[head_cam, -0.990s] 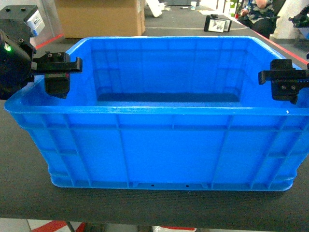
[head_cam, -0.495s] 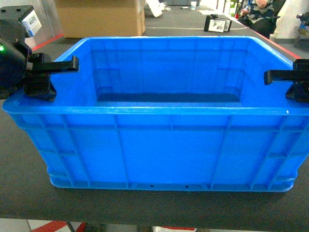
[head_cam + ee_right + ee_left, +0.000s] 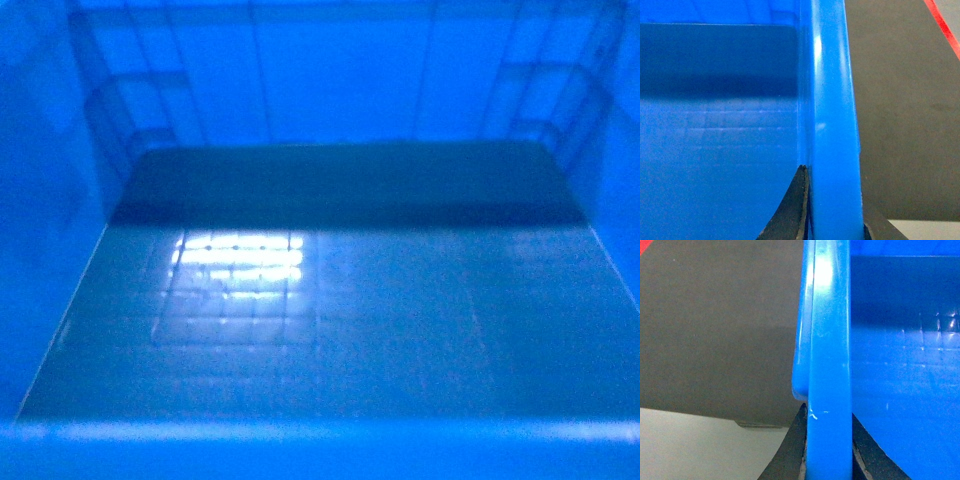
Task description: Place box next to blue box on left shelf
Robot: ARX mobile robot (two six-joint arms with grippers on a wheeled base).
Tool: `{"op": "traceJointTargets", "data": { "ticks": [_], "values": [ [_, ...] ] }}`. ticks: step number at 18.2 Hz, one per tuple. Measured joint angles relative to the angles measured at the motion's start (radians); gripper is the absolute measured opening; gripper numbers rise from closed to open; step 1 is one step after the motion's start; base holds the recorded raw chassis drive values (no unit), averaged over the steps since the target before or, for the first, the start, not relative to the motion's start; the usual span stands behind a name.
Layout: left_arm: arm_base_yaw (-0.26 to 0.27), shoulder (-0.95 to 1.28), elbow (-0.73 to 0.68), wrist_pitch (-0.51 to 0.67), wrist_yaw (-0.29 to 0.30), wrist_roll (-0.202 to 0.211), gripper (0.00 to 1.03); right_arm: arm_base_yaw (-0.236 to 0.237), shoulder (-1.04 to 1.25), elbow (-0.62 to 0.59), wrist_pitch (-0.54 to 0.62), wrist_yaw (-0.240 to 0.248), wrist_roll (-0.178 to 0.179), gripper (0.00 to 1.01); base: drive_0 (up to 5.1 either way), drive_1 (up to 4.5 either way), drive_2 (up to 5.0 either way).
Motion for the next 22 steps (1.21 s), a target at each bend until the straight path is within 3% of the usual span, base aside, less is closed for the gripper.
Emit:
{"op": "traceJointTargets", "data": {
  "ticks": [5, 6, 7, 22],
  "values": [
    [-0.071, -0.192, -0.016, -0.107, -0.065, -0.026, 0.08, 0.11, -0.286, -0.062, -0.143, 0.133, 0.053, 0.1, 0.0, 0.0, 0.0],
    [-0.116, -0.218, -0.016, -0.124, -0.11, -0.022, 0.08, 0.169, -0.351, -0.075, -0.19, 0.198, 0.072, 0.1, 0.0, 0.0, 0.0],
    [-0.127, -0.219, -0.016, -0.124, -0.123, -0.016, 0.08, 0.197, -0.365, -0.082, -0.195, 0.234, 0.082, 0.1, 0.0, 0.0, 0.0],
    [-0.126, -0.212, -0.017, -0.123, -0.129, -0.011, 0.08, 0.196, -0.355, -0.082, -0.191, 0.235, 0.089, 0.1, -0.4, -0.38, -0.4]
  ]
}}
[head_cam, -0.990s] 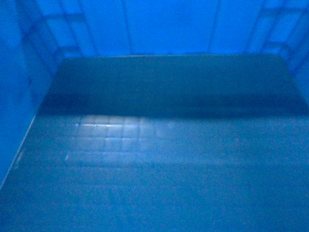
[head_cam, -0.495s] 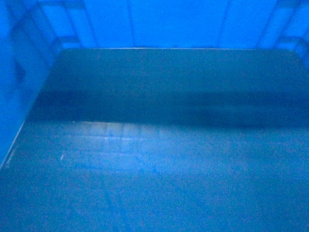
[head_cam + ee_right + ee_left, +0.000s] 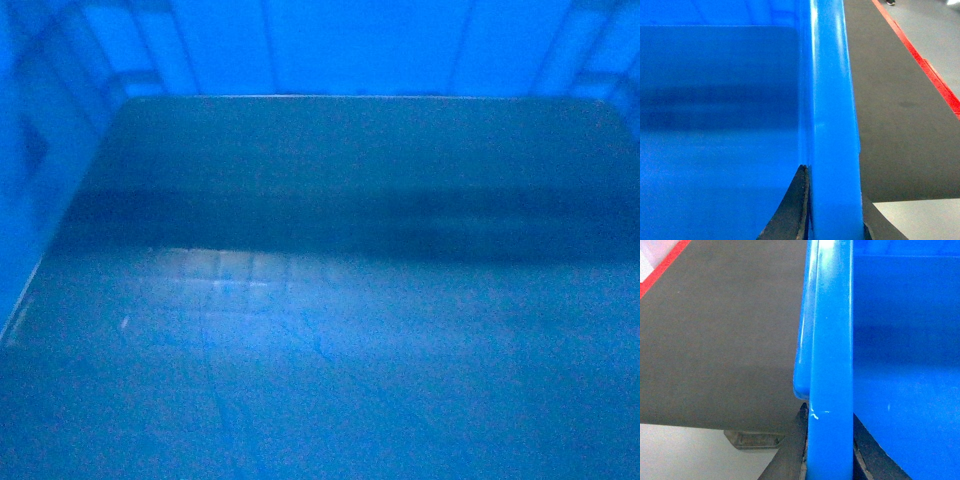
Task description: Place box next to blue box on left shelf
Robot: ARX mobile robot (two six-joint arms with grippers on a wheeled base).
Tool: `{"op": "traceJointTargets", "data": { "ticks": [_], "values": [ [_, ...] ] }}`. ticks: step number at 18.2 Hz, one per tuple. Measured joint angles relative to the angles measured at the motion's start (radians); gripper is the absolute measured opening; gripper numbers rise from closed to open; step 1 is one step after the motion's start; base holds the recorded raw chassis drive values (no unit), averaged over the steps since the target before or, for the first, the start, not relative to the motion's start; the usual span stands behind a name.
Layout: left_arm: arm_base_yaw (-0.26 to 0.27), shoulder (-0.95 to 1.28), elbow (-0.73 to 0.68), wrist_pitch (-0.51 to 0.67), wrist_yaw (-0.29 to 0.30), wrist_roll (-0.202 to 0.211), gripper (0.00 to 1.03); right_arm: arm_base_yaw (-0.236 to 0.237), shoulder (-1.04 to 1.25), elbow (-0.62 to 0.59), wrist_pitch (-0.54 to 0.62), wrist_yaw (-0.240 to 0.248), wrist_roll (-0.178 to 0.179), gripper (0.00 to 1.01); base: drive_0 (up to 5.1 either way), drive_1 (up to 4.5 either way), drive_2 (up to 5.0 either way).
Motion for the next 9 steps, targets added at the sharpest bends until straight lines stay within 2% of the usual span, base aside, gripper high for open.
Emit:
{"op": "traceJointTargets", "data": {
  "ticks": [9],
  "values": [
    [0.0, 0.002, 0.0, 0.005, 0.002, 0.0, 0.08, 0.0, -0.002, 0.0, -0.002, 0.002, 0.0, 0.1, -1.7, -1.69, -1.7]
  ]
}}
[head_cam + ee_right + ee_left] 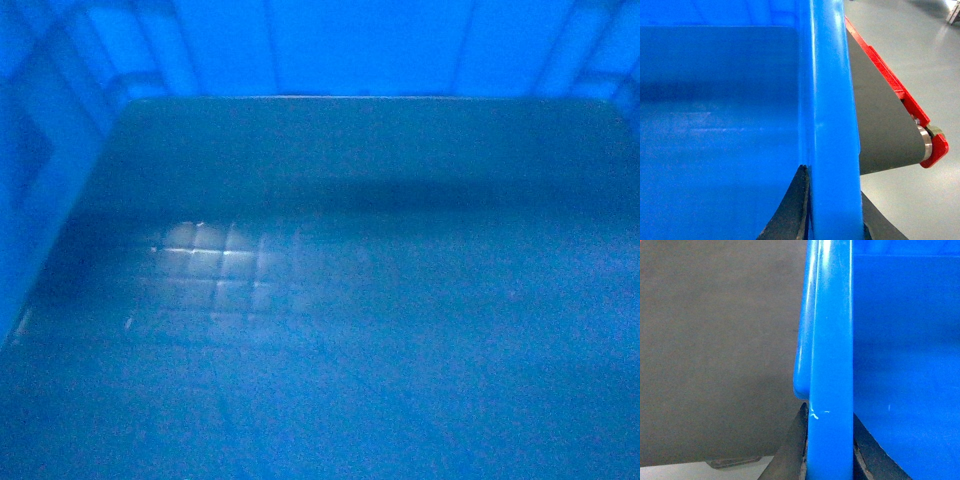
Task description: Place box next to blue box on left shelf
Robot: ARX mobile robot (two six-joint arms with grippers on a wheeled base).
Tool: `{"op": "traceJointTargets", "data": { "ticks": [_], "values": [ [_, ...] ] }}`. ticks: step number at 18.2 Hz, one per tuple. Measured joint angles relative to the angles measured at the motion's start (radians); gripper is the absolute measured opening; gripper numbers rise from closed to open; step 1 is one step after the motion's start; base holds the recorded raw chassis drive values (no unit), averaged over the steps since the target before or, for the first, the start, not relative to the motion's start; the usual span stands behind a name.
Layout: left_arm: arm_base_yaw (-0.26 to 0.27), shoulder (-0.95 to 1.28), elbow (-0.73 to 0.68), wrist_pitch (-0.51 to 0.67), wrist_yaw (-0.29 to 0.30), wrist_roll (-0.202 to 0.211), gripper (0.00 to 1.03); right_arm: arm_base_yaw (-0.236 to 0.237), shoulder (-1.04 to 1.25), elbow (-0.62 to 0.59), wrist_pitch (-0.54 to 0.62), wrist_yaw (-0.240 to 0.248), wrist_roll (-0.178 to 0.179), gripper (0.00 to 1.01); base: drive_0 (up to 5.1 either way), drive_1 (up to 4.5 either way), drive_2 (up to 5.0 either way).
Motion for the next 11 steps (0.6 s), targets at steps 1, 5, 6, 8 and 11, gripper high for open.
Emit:
{"op": "traceJointTargets", "data": {
  "ticks": [1, 5, 6, 8, 11],
  "values": [
    [0.0, 0.0, 0.0, 0.0, 0.0, 0.0, 0.08, 0.0, 0.0, 0.0, 0.001, 0.0, 0.0, 0.1, -1.4, -1.42, -1.4],
    [0.0, 0.0, 0.0, 0.0, 0.0, 0.0, 0.08, 0.0, 0.0, 0.0, -0.002, 0.001, 0.0, 0.1, -1.6, -1.57, -1.6],
    [0.0, 0.0, 0.0, 0.0, 0.0, 0.0, 0.08, 0.0, 0.0, 0.0, 0.0, 0.0, 0.0, 0.1, -1.6, -1.62, -1.6],
    [0.0, 0.0, 0.0, -0.002, -0.001, 0.0, 0.08, 0.0, 0.001, 0.0, 0.0, 0.0, 0.0, 0.1, -1.5, -1.5, -1.5],
    [0.0, 0.0, 0.0, -0.001, -0.001, 0.0, 0.08, 0.0, 0.0, 0.0, -0.001, 0.0, 0.0, 0.1, -1.4, -1.39, -1.4]
  ]
}}
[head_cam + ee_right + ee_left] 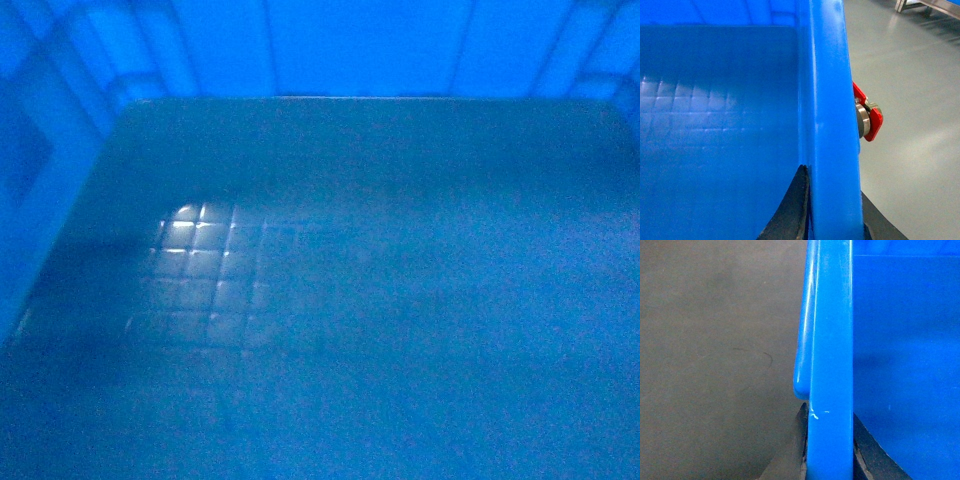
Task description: Place box next to blue box on left shelf
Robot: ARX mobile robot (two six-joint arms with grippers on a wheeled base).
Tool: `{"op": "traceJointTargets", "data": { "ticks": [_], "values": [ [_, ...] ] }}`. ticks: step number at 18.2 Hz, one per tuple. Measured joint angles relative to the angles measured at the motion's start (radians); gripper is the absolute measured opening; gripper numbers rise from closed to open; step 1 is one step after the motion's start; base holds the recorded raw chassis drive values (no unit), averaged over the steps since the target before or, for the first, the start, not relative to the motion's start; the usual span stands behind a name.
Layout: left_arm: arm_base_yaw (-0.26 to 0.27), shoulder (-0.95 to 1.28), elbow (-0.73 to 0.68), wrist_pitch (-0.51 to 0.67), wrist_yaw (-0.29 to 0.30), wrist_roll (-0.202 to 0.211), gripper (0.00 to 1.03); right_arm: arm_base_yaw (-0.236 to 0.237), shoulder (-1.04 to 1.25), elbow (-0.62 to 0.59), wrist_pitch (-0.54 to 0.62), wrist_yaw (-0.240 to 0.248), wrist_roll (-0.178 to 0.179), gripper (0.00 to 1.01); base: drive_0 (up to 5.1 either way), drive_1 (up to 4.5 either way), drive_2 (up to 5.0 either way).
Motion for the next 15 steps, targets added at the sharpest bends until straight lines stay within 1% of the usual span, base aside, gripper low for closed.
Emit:
{"op": "traceJointTargets", "data": {
  "ticks": [15],
  "values": [
    [0.0, 0.0, 0.0, 0.0, -0.001, 0.0, 0.08, 0.0, 0.0, 0.0, 0.0, 0.0, 0.0, 0.1, -1.5, -1.51, -1.5]
  ]
}}
